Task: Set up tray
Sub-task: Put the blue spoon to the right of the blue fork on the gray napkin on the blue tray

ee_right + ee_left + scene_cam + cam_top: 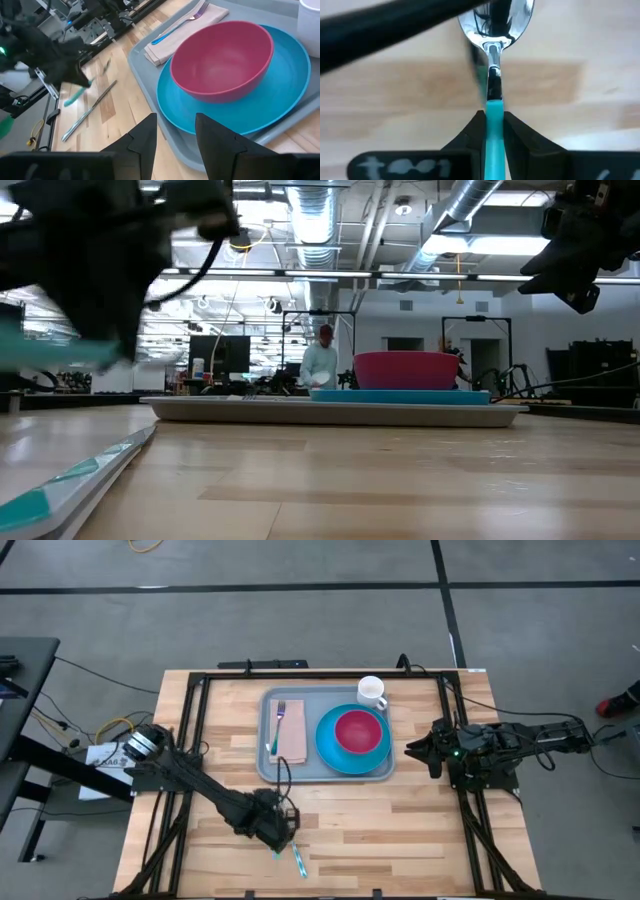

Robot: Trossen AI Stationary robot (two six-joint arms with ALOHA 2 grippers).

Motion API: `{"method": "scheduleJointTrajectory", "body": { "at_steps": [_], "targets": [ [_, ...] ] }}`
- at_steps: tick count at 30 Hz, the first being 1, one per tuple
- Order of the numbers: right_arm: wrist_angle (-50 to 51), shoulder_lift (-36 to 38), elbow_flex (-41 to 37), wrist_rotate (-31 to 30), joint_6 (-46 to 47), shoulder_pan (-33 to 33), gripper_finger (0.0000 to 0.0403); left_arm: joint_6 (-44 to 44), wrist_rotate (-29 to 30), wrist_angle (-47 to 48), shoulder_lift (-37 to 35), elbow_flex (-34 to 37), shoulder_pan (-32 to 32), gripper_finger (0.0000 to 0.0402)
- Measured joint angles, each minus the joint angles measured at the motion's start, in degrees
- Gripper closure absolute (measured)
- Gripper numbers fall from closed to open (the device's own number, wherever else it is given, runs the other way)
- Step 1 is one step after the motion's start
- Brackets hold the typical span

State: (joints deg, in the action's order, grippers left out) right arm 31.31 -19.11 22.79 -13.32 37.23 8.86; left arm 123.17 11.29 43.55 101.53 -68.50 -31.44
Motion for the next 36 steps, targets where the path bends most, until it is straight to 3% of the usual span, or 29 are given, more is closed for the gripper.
{"method": "scheduleJointTrajectory", "body": {
  "at_steps": [4, 8, 15, 18, 23, 29, 36],
  "targets": [
    [0.0, 0.0, 0.0, 0.0, -0.1, 0.0, 0.0276, -2.7, 7.6, 3.9, -6.2, 0.0, 3.4, 0.0376],
    [0.0, 0.0, 0.0, 0.0, -0.1, 0.0, 0.0276, -12.5, 10.4, 7.5, -10.5, -0.1, 10.4, 0.0376],
    [0.0, 0.0, 0.0, -0.1, 0.3, 0.0, 0.0276, -36.8, 8.8, 9.8, -11.9, -0.1, 28.7, 0.0376],
    [0.0, 0.0, 0.0, 0.0, 0.3, 0.0, 0.0276, -46.6, 5.9, 5.5, -11.3, 0.2, 36.4, 0.0376],
    [0.0, 0.0, 0.0, -0.1, 0.3, 0.0, 0.0276, -55.2, 4.1, 1.8, -11.4, 0.4, 45.4, 0.0376],
    [0.0, 0.0, 0.0, -0.2, 0.2, 0.0, 0.0276, -61.4, -0.1, 0.6, -9.6, 0.4, 50.2, 0.0376],
    [0.4, 0.0, 0.0, -0.5, 0.3, 0.0, 0.0276, -63.3, -5.2, -3.4, -0.8, 0.5, 50.6, 0.0376]
  ]
}}
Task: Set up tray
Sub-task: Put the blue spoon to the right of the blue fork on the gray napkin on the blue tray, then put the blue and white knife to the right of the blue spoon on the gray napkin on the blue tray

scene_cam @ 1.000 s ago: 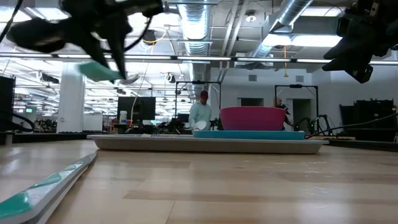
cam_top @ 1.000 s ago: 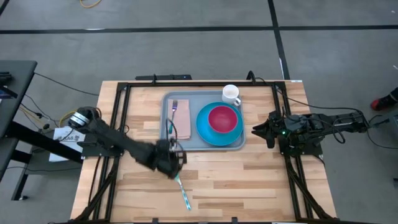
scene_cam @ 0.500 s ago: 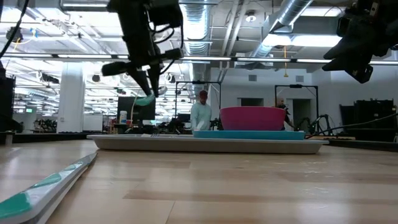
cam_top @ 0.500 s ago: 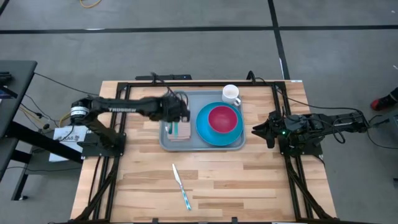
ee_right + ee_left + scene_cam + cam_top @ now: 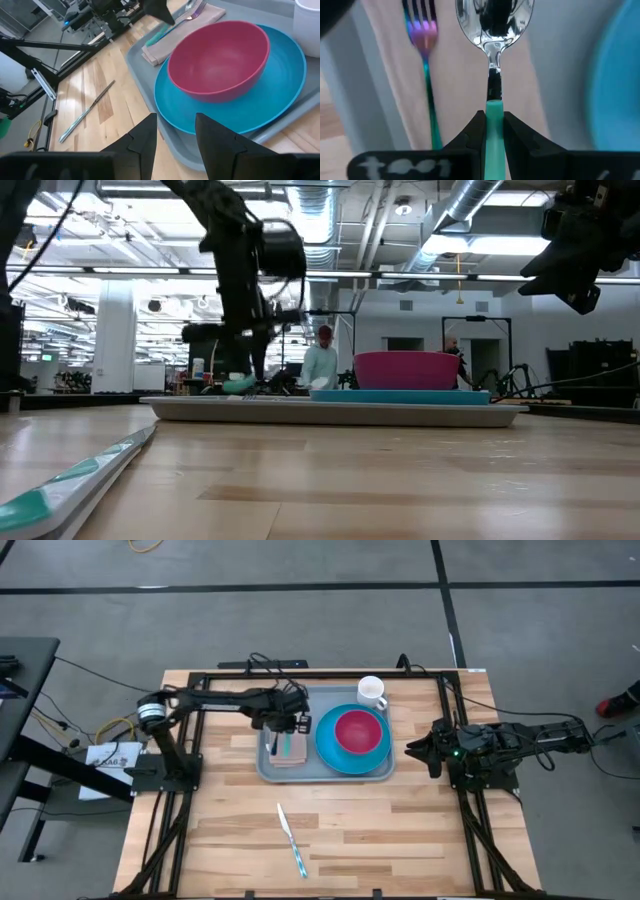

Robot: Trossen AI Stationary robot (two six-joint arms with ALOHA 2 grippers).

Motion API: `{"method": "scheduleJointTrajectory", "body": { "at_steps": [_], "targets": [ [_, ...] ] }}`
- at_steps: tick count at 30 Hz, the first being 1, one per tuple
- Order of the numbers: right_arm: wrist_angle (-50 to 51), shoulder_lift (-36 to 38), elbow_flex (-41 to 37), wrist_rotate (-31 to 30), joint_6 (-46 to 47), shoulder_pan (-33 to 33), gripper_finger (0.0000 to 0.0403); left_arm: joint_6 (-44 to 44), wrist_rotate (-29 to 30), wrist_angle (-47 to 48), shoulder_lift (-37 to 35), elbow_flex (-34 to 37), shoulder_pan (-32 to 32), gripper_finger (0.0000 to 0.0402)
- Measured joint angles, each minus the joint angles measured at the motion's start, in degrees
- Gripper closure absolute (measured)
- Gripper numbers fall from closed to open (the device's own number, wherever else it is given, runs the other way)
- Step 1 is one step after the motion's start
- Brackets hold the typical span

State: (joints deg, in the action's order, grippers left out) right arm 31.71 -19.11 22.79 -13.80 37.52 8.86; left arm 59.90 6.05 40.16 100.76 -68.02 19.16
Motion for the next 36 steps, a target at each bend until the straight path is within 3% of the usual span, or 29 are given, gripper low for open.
{"method": "scheduleJointTrajectory", "body": {
  "at_steps": [8, 21, 31, 36],
  "targets": [
    [0.0, 0.0, 0.0, 0.0, 0.7, 0.0, 0.0276, -0.6, -2.4, -0.2, 6.2, 0.0, 0.4, 0.0376],
    [0.0, 0.0, 0.0, 0.0, 1.1, 0.0, 0.0276, 0.5, -1.3, 0.0, 6.2, 0.0, 4.0, 0.0372],
    [0.0, 0.0, 0.0, 0.0, 1.1, 0.0, 0.0276, 0.6, -2.7, 0.7, 5.9, -0.3, 4.3, 0.0301],
    [0.0, 0.0, 0.0, 0.0, 1.1, 0.0, 0.0276, -3.5, -2.4, 1.3, 3.9, -3.4, 3.4, 0.0270]
  ]
}}
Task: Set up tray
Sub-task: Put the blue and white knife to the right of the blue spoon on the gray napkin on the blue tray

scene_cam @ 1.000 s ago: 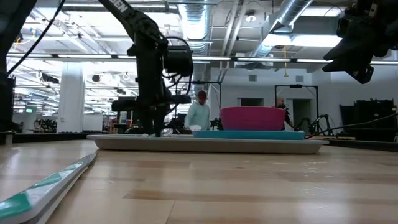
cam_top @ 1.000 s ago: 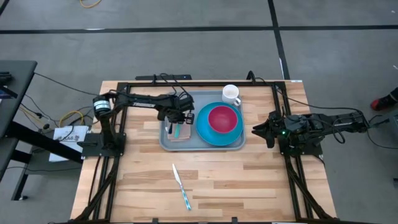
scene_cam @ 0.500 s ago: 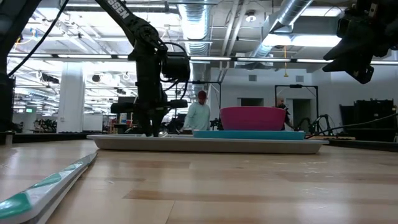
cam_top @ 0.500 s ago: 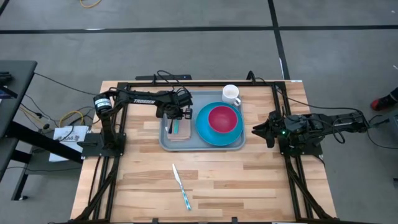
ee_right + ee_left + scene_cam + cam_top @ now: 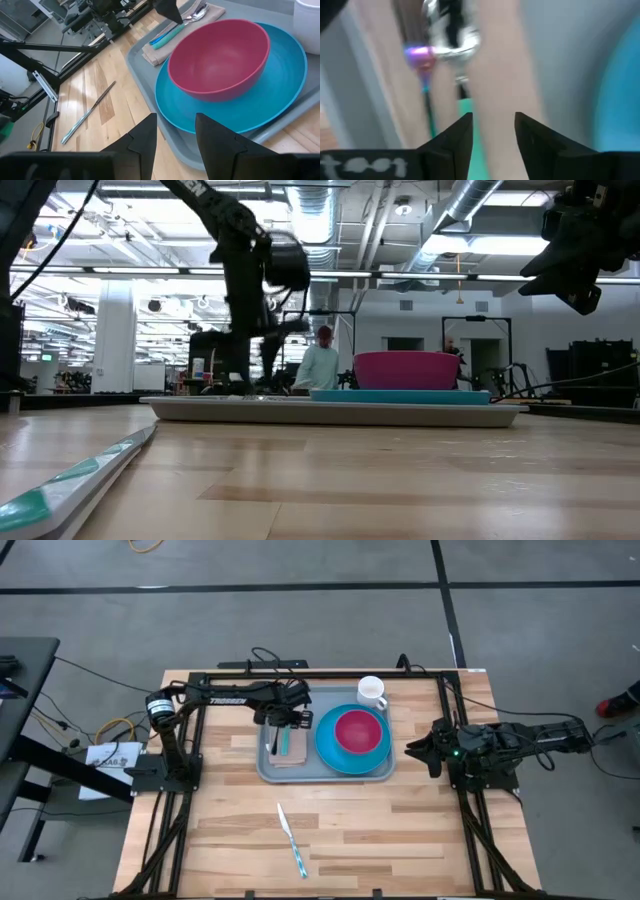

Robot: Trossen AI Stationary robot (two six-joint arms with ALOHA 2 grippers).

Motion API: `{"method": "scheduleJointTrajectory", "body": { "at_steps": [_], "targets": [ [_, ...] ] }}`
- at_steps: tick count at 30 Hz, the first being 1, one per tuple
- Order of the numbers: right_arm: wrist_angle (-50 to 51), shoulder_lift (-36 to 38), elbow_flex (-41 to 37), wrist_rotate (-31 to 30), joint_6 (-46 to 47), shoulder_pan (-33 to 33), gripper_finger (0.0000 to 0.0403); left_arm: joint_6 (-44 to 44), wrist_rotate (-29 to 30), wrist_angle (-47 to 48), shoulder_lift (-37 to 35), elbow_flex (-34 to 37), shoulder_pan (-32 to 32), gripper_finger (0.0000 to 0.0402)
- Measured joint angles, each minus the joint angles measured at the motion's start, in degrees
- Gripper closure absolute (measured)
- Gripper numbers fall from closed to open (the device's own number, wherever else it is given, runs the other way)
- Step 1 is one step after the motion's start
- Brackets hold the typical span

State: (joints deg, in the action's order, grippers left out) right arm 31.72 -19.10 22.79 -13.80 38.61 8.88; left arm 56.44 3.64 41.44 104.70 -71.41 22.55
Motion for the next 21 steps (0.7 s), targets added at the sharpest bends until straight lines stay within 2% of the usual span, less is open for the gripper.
{"method": "scheduleJointTrajectory", "body": {
  "at_steps": [3, 7, 12, 17, 21],
  "targets": [
    [0.0, 0.0, 0.0, 0.0, 0.0, 0.0, 0.0276, -1.7, 0.1, 1.9, -2.3, -2.5, -1.1, 0.0258],
    [0.0, 0.0, 0.0, 0.2, 0.0, 0.0, 0.0276, -2.3, 4.7, 6.4, -6.7, -6.1, -4.0, 0.0254],
    [0.0, 0.0, 0.0, 0.2, 0.0, 0.0, 0.0276, 1.3, 7.6, 8.4, -12.9, -8.3, -11.3, 0.0254],
    [0.0, 0.0, 0.0, 0.5, 1.9, 0.0, 0.0276, 13.0, 10.4, 9.4, -15.4, -8.3, -22.5, 0.0253],
    [0.0, 0.0, 0.0, 0.5, 2.0, 0.0, 0.0276, 27.9, 13.2, 9.2, -14.3, -8.3, -31.8, 0.0253]
  ]
}}
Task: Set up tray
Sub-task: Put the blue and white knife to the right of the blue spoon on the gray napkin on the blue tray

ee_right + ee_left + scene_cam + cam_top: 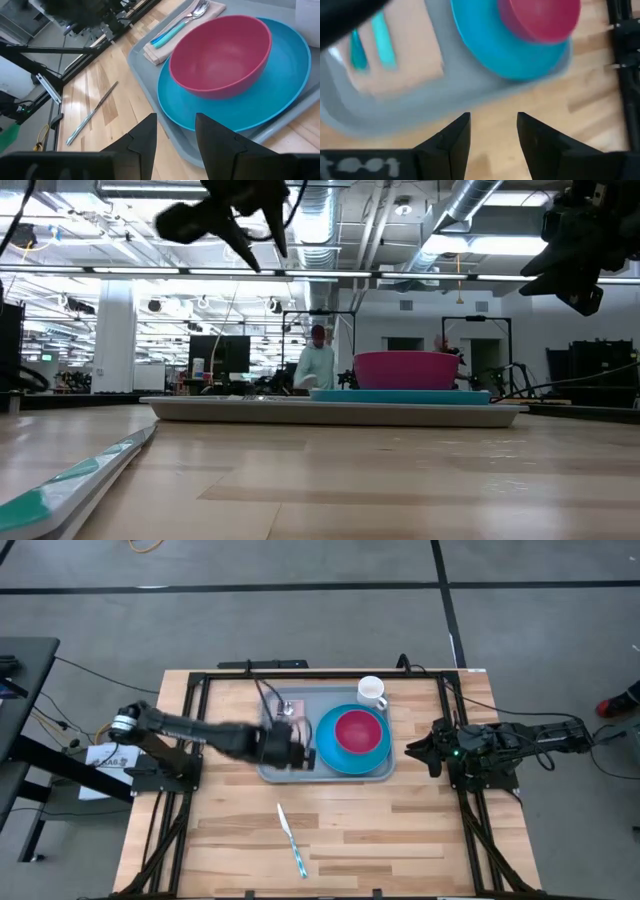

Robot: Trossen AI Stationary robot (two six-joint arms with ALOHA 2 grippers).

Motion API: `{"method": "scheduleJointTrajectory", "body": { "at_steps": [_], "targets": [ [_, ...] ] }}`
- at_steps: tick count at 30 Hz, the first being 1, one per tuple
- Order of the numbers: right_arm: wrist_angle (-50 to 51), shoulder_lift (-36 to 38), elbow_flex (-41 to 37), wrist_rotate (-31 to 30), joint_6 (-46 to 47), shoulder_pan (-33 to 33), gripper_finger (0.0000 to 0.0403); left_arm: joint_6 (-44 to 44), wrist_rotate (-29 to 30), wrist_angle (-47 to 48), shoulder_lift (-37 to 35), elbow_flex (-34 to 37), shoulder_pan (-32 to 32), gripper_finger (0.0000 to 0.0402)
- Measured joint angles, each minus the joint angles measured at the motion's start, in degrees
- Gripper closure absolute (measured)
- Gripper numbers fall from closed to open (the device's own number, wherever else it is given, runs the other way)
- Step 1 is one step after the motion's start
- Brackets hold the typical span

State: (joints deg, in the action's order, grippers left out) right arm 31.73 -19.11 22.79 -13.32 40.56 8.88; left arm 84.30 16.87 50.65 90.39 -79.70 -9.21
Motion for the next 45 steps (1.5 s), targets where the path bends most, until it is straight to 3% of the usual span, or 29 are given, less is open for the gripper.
{"method": "scheduleJointTrajectory", "body": {
  "at_steps": [6, 12, 21, 31, 41, 45],
  "targets": [
    [-0.1, 0.0, 0.0, 0.2, 0.0, 0.0, 0.0276, 26.3, 3.9, -1.7, 4.9, 0.0, -13.4, 0.0253],
    [-0.2, 0.0, 0.0, 1.0, -2.9, 0.0, 0.0276, 46.0, 2.4, -5.0, 11.5, 0.1, -22.0, 0.0253],
    [0.0, 0.0, 0.0, 1.5, -3.5, 0.0, 0.0276, 47.3, -4.6, -16.8, 18.8, 0.0, -22.0, 0.0253],
    [0.2, 0.0, 0.0, 1.4, -3.6, 0.0, 0.0276, 47.6, -8.7, 1.8, 19.4, -6.9, -21.8, 0.0253],
    [0.2, 0.0, 0.0, 1.2, -3.7, 0.0, 0.0276, 48.0, -10.1, 1.1, 20.8, -7.6, -21.8, 0.0253],
    [0.5, 0.0, 0.0, 1.2, -3.6, 0.0, 0.0276, 47.9, -12.1, -3.5, 24.3, -7.6, -21.9, 0.0253]
  ]
}}
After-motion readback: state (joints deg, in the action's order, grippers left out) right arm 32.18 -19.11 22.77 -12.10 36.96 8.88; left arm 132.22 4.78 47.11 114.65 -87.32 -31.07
